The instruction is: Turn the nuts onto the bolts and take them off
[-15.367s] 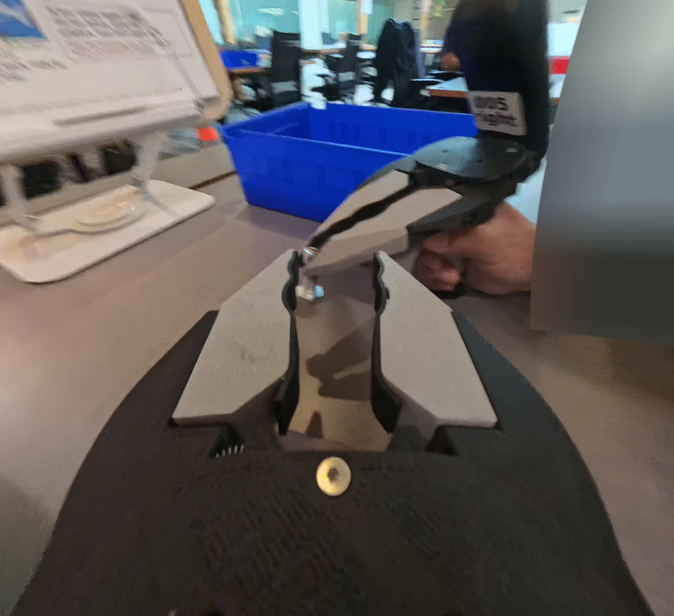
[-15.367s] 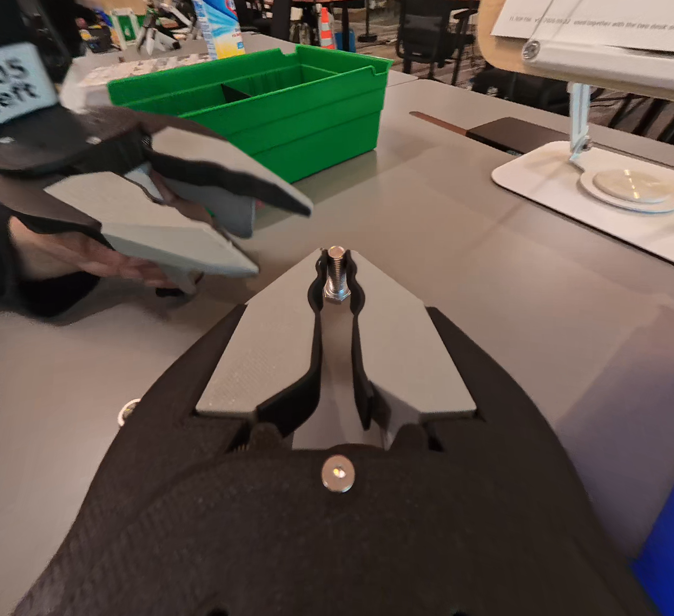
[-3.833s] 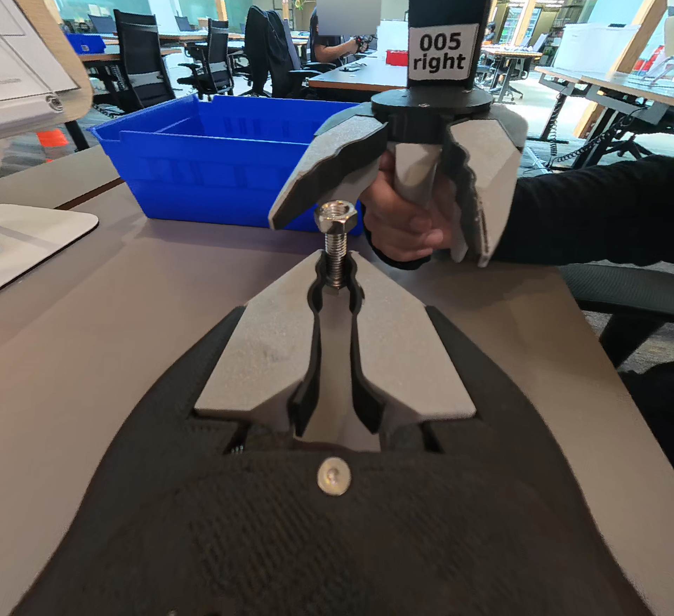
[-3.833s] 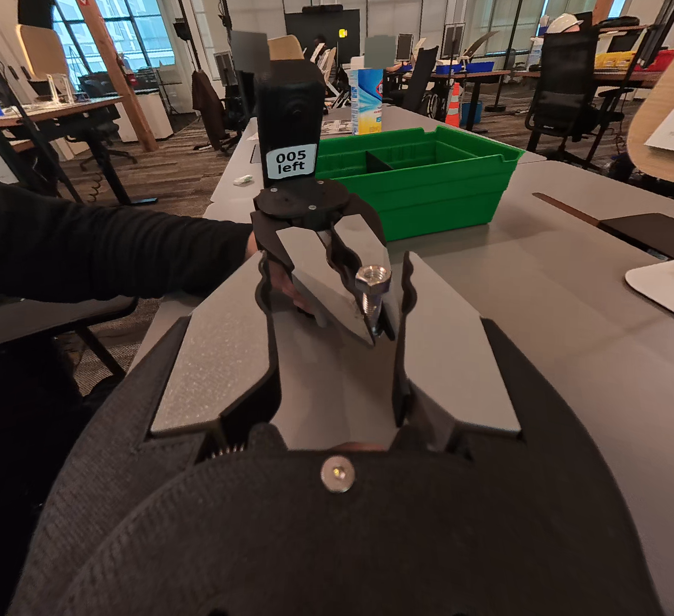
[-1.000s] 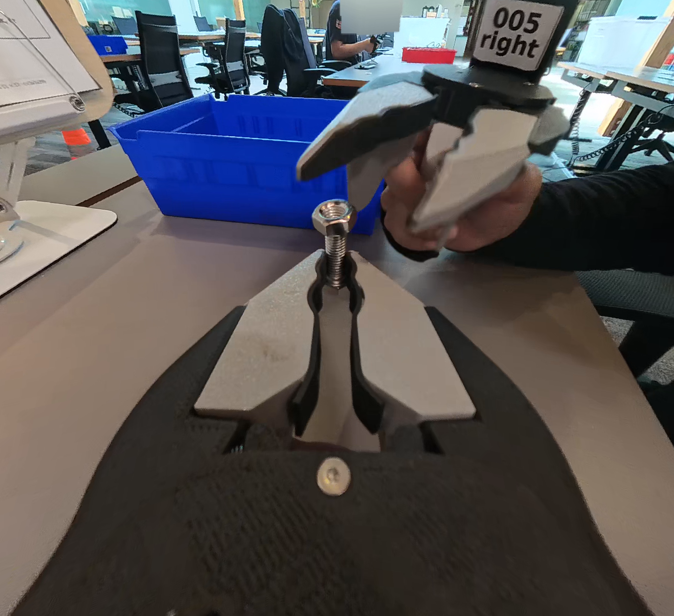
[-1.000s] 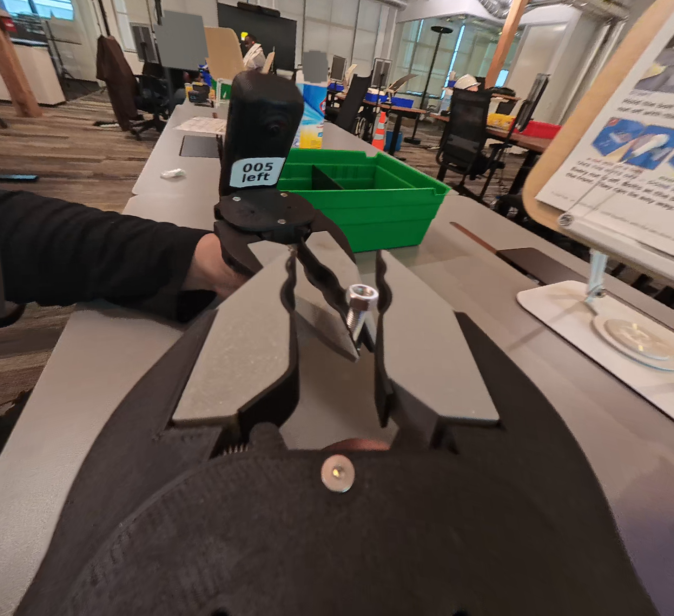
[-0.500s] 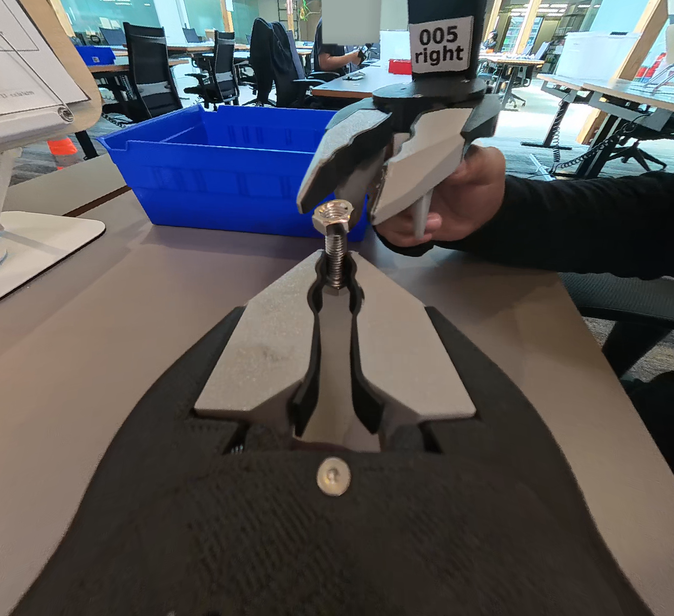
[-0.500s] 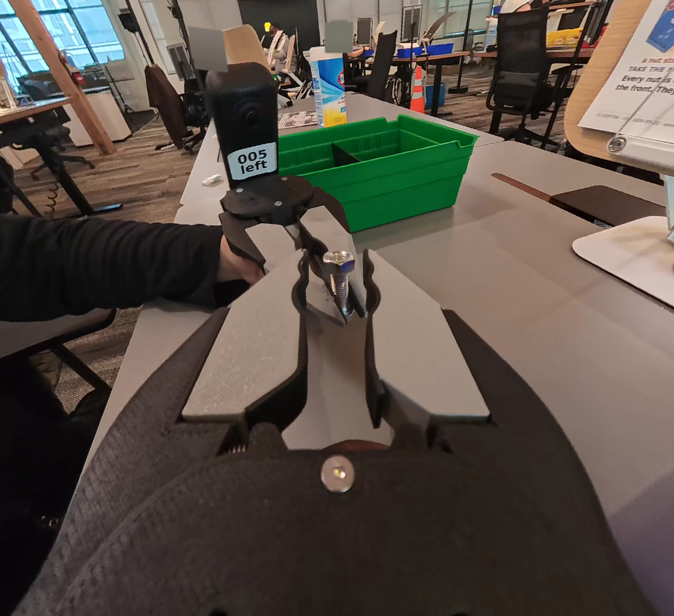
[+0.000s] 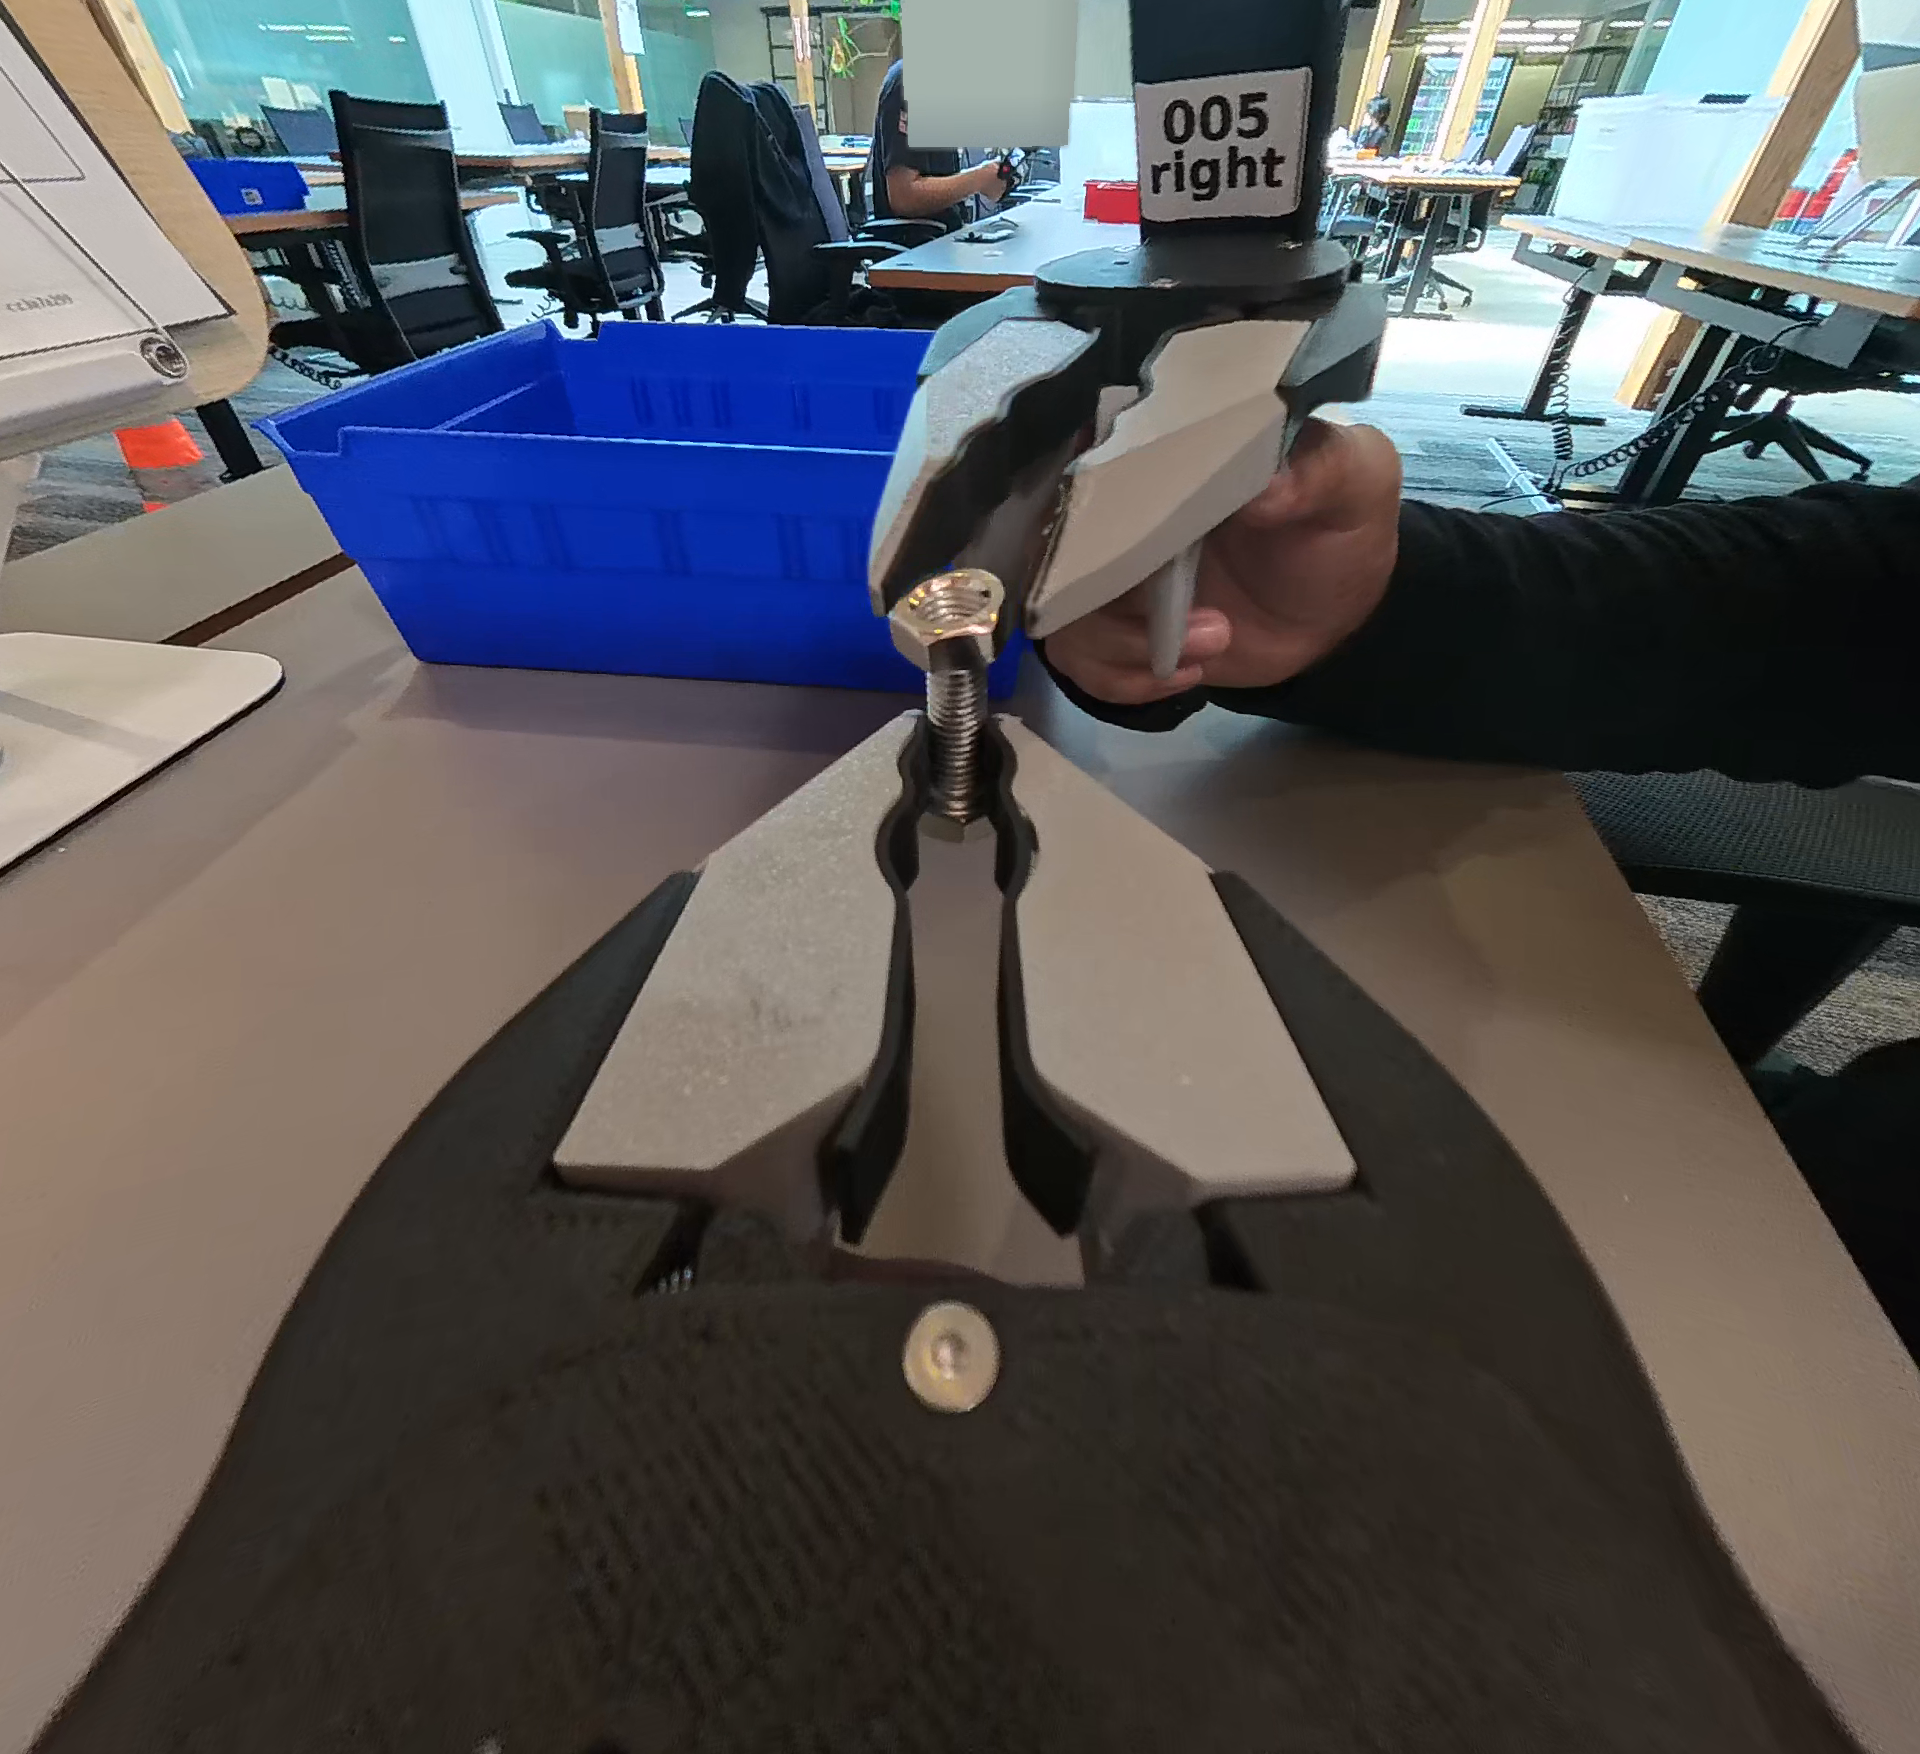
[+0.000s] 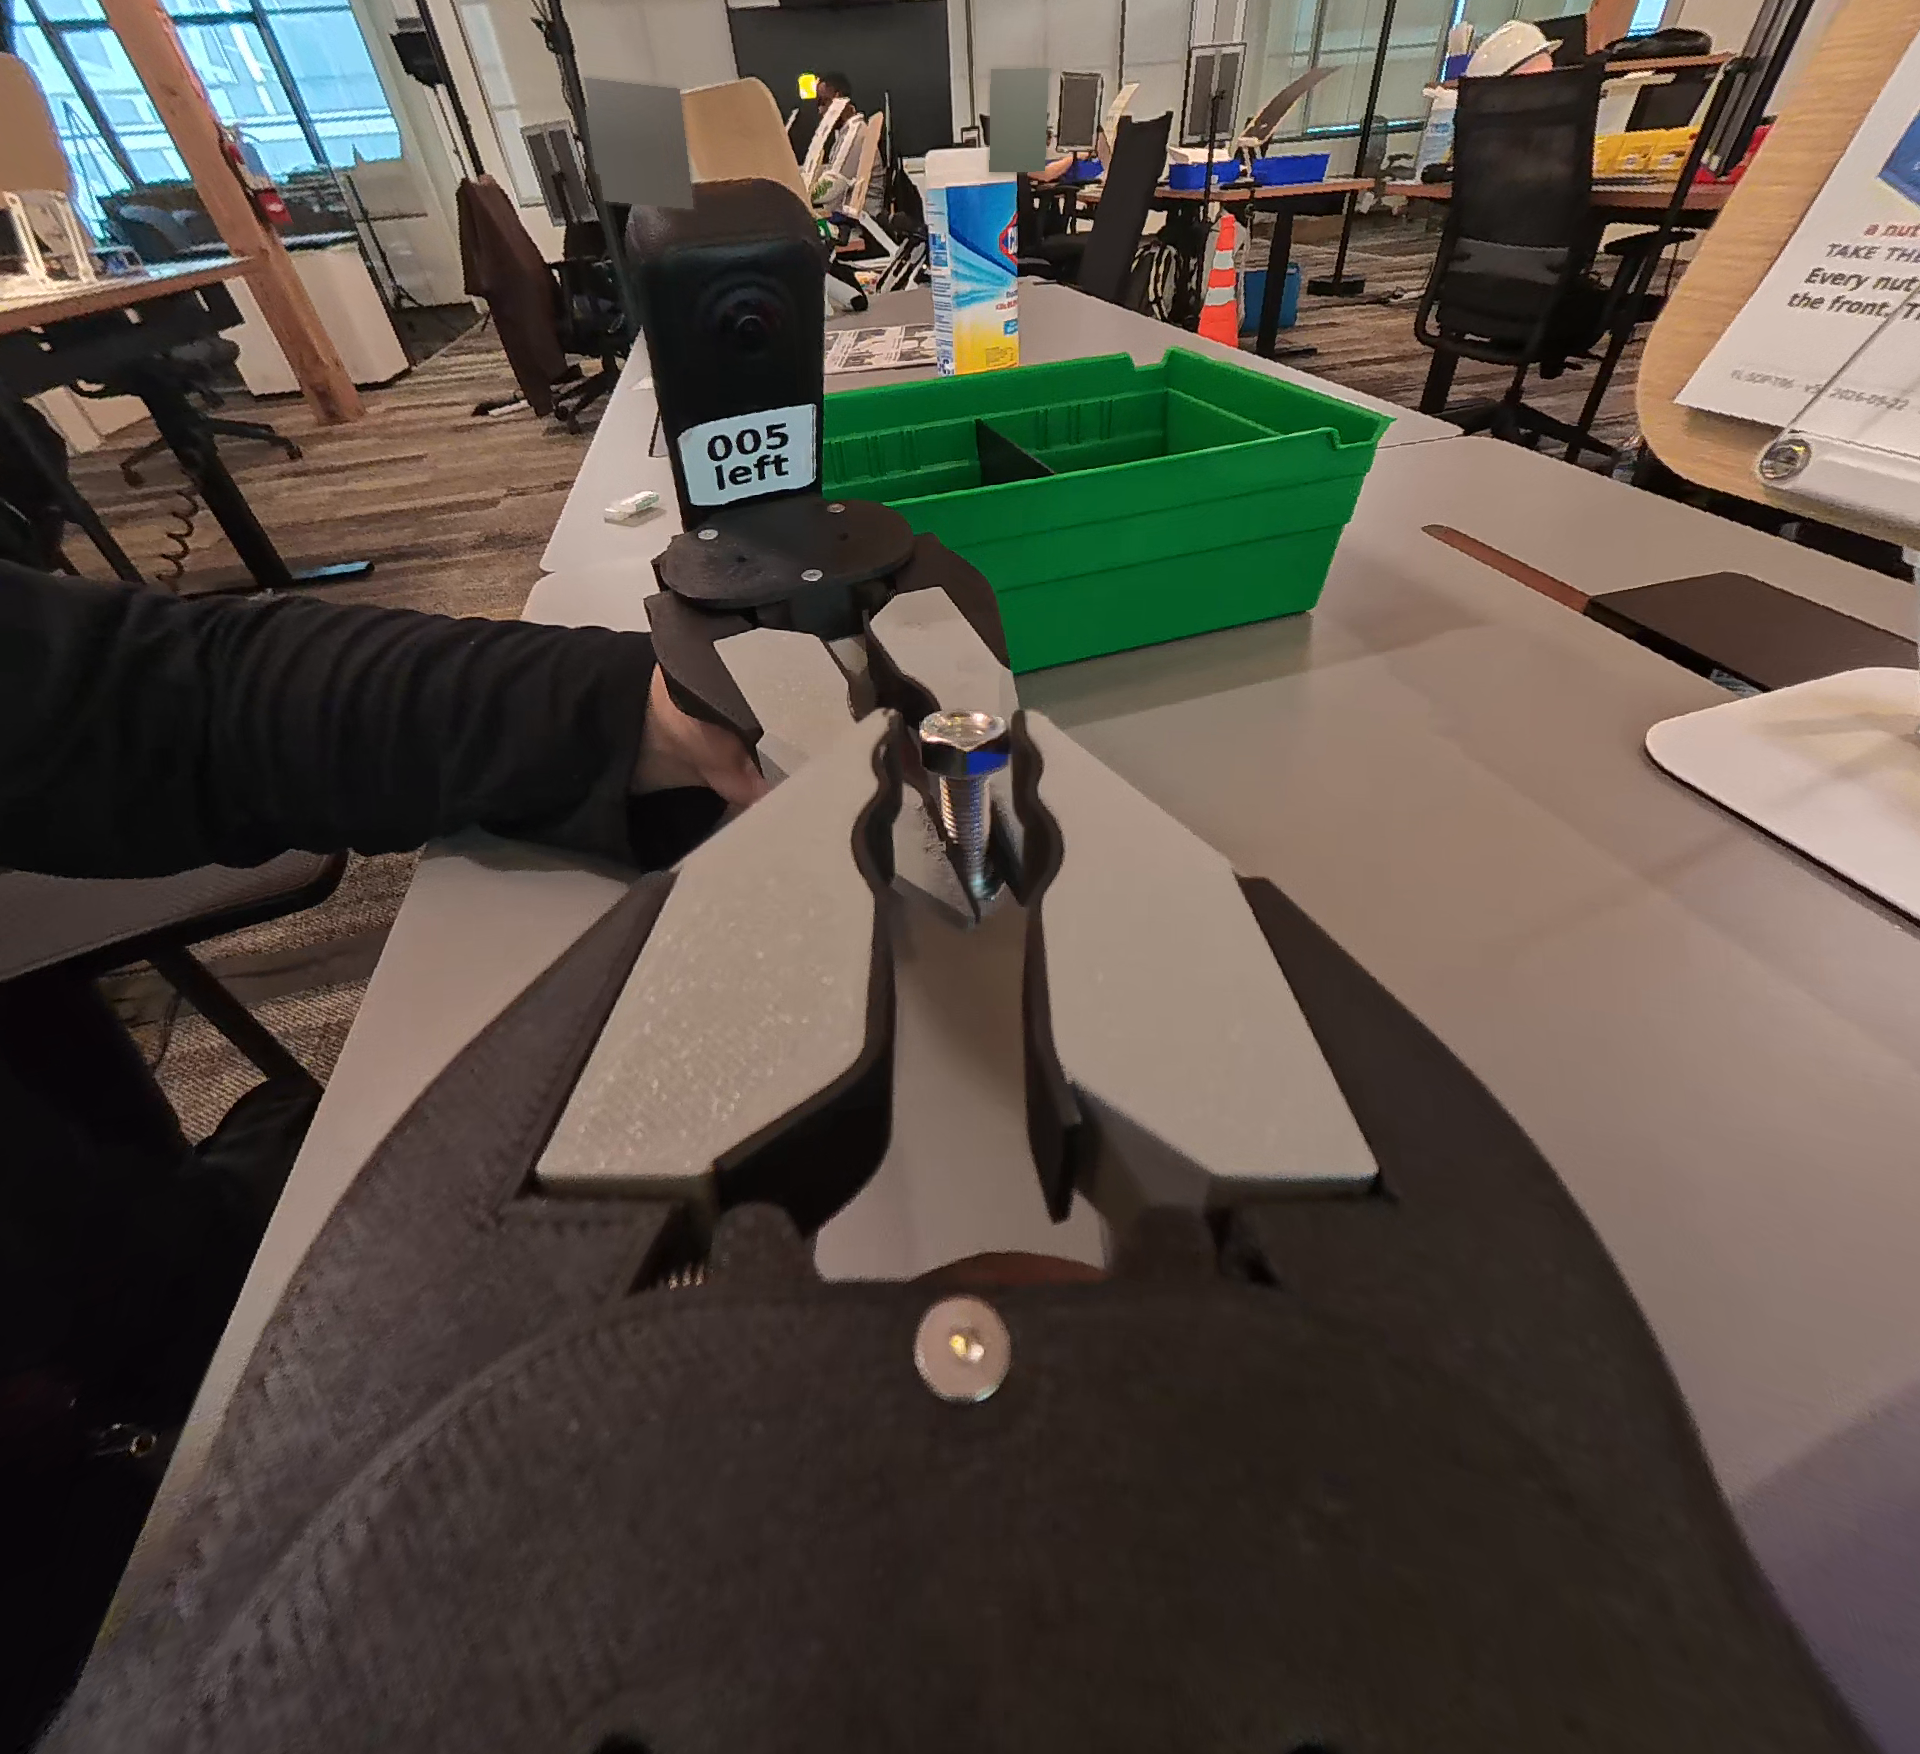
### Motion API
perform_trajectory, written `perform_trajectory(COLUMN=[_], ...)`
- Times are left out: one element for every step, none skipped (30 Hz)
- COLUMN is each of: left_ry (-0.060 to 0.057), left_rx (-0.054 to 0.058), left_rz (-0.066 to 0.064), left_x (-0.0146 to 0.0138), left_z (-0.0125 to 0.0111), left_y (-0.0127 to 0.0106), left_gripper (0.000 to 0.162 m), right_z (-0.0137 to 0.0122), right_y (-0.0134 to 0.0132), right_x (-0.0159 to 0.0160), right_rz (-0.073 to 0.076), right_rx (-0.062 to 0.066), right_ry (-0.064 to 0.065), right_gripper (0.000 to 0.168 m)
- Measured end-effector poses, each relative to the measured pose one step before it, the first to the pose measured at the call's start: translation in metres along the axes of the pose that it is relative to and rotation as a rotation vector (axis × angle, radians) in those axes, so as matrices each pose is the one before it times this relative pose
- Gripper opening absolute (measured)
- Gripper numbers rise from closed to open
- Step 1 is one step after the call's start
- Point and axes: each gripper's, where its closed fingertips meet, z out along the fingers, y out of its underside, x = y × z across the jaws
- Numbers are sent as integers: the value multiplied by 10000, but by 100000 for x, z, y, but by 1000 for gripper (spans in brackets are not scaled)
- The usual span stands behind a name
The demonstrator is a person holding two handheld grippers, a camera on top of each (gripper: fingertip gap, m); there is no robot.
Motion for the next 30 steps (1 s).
perform_trajectory(left_ry=[25, 2, -5, -8, -18, 15, 47, 80, 72, -34, -70, -22, 11, 6, 11, -9, -34, -8, -1, -14, -15, -1, -1, -11, -11, -31, -29, -13, -21, 2], left_rx=[3, 12, 10, 13, 26, 26, 62, 93, 51, -30, -61, -47, -9, 2, 3, -16, -15, -12, -4, -6, -16, -17, -7, -1, -8, -22, -43, -60, -64, -64], left_rz=[0, 2, 7, 7, 10, -24, -69, -99, -86, 15, 82, 31, -23, -27, -12, 4, 27, 17, 0, 0, -1, -9, -7, 14, 26, 28, 34, 38, 47, 46], left_x=[32, 11, 7, -13, -23, 16, 34, 70, 57, -52, -62, -2, 19, -5, -2, -15, -28, -8, 12, -25, -26, -20, -3, -3, 2, -21, -38, 0, -2, 45], left_z=[-7, 5, 0, -14, -17, -17, -37, -48, -26, -2, 22, 23, 20, 1, -11, -12, 8, 7, 3, 8, 1, 8, 9, 2, 2, 12, 15, 29, 43, 51], left_y=[-4, -17, -23, -26, -43, -43, -100, -143, -81, 40, 93, 63, 19, -4, -14, 12, 10, 16, 6, 8, 22, 31, 18, 2, 2, 18, 66, 97, 120, 129], left_gripper=[6, 6, 6, 6, 6, 6, 6, 6, 6, 6, 6, 7, 6, 6, 6, 6, 7, 7, 7, 6, 7, 7, 6, 6, 7, 7, 7, 7, 7, 7], right_z=[16, -6, -14, -22, -24, -11, -25, -32, -24, 28, 39, 25, 3, -7, 1, -4, 6, -5, -4, -8, 10, 8, 3, 11, 8, 19, 16, 5, -9, -31], right_y=[15, 6, -23, -21, -29, -34, -31, -101, -105, -1, 75, 73, 40, 6, -15, 8, 18, 8, 7, 1, 28, 32, 27, 29, 31, 27, -16, -58, -89, -92], right_x=[-12, 27, 46, 6, 6, -10, -24, -25, -25, 2, 45, 0, -12, 7, 1, 9, 18, 2, -12, 7, 26, 24, 8, 10, -12, -10, 9, 30, 14, -25], right_rz=[-46, -29, -12, 9, -6, -30, -50, -60, -34, 4, 4, -37, -42, -1, 27, 23, -4, -10, 4, 17, 17, 13, 7, 2, -3, -12, -2, 24, 45, 56], right_rx=[-9, -3, 11, 9, 23, 20, 20, 58, 52, -1, -36, -33, -7, 3, 10, 1, -6, -5, -5, 0, -7, -10, -13, -15, -16, -13, 11, 36, 51, 61], right_ry=[20, 26, 33, -8, 5, 5, 5, 12, 5, 13, 25, 6, -2, 4, -8, -12, 11, 4, -7, -1, 7, 3, 3, 2, -1, 4, 13, 25, -7, -32], right_gripper=[16, 15, 14, 14, 14, 14, 14, 14, 14, 14, 14, 14, 14, 14, 14, 14, 14, 14, 14, 14, 14, 14, 14, 14, 14, 14, 16, 21, 26, 30])
